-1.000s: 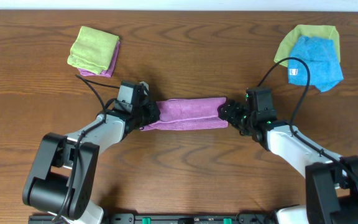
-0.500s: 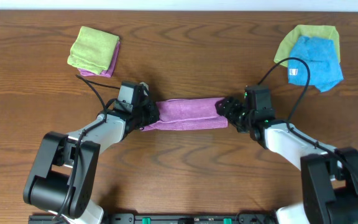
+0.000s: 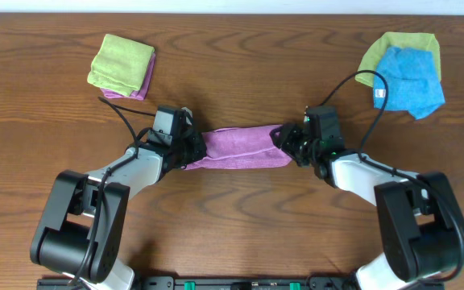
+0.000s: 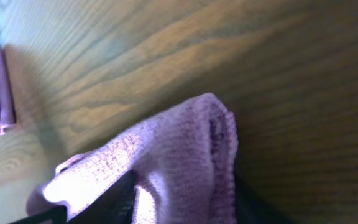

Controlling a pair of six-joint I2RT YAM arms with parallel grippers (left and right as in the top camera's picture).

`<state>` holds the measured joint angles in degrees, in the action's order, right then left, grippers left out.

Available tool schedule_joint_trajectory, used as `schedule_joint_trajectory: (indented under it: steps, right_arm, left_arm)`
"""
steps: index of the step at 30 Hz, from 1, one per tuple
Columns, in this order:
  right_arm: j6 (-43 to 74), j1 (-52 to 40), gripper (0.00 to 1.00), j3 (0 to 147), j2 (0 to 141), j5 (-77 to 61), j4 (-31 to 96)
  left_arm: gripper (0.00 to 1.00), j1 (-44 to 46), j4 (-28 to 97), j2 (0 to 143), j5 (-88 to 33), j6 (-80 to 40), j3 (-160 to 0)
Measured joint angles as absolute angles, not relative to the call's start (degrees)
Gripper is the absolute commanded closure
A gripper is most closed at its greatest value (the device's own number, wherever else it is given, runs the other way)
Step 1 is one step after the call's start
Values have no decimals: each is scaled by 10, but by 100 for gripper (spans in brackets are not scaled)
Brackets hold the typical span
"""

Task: Fold the cloth
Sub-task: 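Hold the left end and move the right end toward the left gripper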

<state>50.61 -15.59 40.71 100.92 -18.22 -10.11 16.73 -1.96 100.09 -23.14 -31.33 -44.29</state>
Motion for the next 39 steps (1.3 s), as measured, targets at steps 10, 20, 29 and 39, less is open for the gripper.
schedule_joint_trajectory:
  steps: [10,20,29,39]
  right_arm:
    - [469,-157,99,397,1023,-202,-163]
    - [462,-159,98,396,939,-230,-168]
    - [448,-223,99,430,902,-202,-105]
    - [359,-275,99,498,902,-124,-19]
  left_arm:
    - [94,167,-19,1001,-232,-313,-443]
    - [94,167,-14,1001,-232,-313,-452]
    - [94,167,-12,1001,-232,-313,-458]
    - [94,167,-9,1001,-232,-313,-458]
